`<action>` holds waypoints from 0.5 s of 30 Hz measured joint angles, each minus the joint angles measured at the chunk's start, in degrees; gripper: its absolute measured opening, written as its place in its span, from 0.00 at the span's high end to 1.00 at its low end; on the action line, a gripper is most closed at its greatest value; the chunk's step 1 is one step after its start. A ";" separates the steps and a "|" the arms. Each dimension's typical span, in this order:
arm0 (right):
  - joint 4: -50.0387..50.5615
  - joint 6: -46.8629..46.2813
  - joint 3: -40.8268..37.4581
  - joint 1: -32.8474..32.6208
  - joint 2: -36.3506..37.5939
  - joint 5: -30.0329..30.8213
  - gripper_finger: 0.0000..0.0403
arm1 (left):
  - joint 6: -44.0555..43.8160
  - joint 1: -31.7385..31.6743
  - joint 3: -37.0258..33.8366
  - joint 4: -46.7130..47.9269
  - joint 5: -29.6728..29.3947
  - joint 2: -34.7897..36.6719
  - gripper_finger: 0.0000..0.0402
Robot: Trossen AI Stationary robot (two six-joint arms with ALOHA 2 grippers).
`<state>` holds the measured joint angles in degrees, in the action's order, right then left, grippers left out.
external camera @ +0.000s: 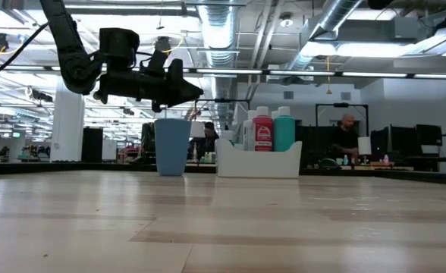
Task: Pick & Place Paint Supplies
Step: Put the silver and black paint brush into the blue cup, then return to Home Position
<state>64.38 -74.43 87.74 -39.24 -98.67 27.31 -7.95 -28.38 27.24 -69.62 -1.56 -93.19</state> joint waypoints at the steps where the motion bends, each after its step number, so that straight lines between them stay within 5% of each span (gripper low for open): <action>1: -0.02 0.00 0.00 0.00 0.00 0.00 1.00 | -0.40 0.02 0.00 0.07 0.01 0.00 0.75; 7: -0.32 0.02 0.00 0.00 0.00 1.51 1.00 | -5.45 0.02 -0.04 4.59 4.17 7.17 0.68; 15: -4.61 12.56 0.53 1.82 4.31 6.64 1.00 | -12.17 2.09 -0.02 34.49 10.17 34.95 0.82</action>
<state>59.77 -61.88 88.27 -37.43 -94.36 33.95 -20.13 -26.29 27.22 -35.12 8.60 -58.24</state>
